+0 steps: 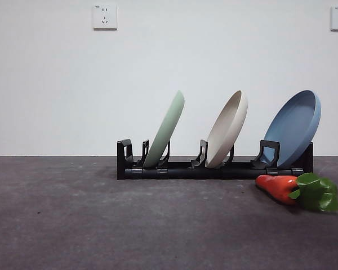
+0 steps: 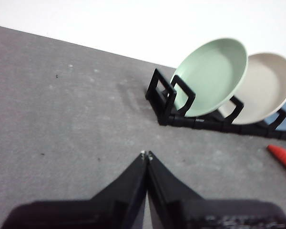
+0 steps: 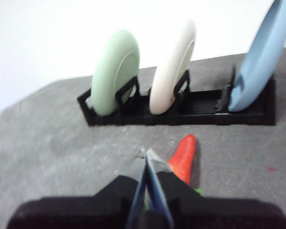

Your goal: Take the green plate from the plate rack,put the plate on the table,take the carrot from the table,put the carrot in the plate

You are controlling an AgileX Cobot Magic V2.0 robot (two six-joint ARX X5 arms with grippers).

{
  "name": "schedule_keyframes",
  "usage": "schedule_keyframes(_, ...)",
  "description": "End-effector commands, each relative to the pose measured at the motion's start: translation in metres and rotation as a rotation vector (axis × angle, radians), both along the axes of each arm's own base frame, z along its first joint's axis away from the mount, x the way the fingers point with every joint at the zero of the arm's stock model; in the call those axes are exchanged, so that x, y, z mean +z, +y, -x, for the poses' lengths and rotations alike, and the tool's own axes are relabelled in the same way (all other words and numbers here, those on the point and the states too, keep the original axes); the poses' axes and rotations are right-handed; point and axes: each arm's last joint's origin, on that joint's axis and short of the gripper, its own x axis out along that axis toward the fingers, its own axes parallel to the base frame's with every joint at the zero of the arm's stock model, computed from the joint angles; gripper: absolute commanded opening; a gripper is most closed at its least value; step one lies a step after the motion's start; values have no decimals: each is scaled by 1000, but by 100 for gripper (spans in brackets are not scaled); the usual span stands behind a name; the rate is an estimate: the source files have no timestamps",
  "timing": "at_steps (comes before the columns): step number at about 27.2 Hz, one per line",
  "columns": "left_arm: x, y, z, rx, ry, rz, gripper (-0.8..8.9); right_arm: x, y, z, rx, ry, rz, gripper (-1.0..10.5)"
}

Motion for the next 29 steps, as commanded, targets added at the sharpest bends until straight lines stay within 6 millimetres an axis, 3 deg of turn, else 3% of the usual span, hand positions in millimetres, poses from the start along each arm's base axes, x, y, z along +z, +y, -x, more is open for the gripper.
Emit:
schedule_keyframes(1,20,0,4,1,-57,36,-7,15,-1,2,-25,2,-114,-12)
schedule_keyframes(10,74,-3,18,-53,-99,29,-7,70,-1,3,-19,37,-101,-12)
schedule_keyframes(21,129,-8,15,-280,30,-74,-7,137,3,1,129,257,162,-12)
schedule_keyframes(29,151,-9,10,-402,205,-178,-7,155,4,2,265,454,326,-11)
